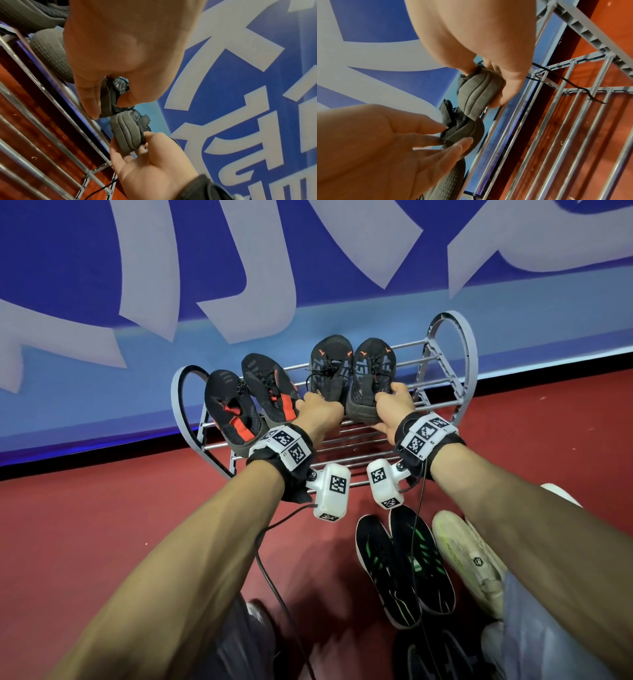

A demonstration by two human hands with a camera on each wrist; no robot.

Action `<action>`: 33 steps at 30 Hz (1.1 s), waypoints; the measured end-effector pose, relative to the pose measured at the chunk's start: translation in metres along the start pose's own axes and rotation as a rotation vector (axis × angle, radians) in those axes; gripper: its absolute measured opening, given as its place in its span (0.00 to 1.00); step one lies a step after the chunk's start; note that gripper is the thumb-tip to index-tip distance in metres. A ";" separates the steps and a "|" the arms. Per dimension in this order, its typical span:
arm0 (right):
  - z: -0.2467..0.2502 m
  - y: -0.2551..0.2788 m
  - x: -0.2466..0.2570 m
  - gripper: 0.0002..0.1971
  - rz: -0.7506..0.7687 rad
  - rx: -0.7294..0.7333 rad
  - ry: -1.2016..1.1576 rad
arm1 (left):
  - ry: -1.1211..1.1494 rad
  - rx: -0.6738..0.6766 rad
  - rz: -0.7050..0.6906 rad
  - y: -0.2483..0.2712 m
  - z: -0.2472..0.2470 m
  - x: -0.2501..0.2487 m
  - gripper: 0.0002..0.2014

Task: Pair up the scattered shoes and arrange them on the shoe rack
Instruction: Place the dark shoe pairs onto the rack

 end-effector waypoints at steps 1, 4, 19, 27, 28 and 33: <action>-0.001 -0.001 -0.001 0.24 -0.007 0.009 -0.006 | 0.005 0.002 -0.022 0.002 -0.001 -0.003 0.35; 0.005 -0.012 -0.007 0.28 -0.008 -0.018 0.038 | 0.054 0.090 -0.071 0.045 0.001 -0.029 0.22; 0.015 0.020 0.020 0.27 0.005 0.155 0.617 | -0.333 -0.171 -0.556 0.116 0.022 -0.099 0.24; 0.064 0.067 0.024 0.20 0.354 0.117 1.415 | -0.498 -0.128 -0.869 0.184 0.003 -0.103 0.07; 0.075 0.072 0.004 0.23 0.287 0.171 1.478 | -0.530 -0.054 -0.836 0.186 -0.011 -0.085 0.07; 0.149 0.108 -0.139 0.31 -0.156 0.339 1.479 | -0.709 0.272 -0.520 0.206 -0.093 0.048 0.13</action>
Point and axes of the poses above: each hand's wrist, its own y-axis away from the middle knuckle, its own z-axis out of the back of the hand, x = y × z, the point moved 8 cm from there along -y, towards the middle knuckle, and after that the axes turned 2 degrees about -z, right-handed, at the moved point
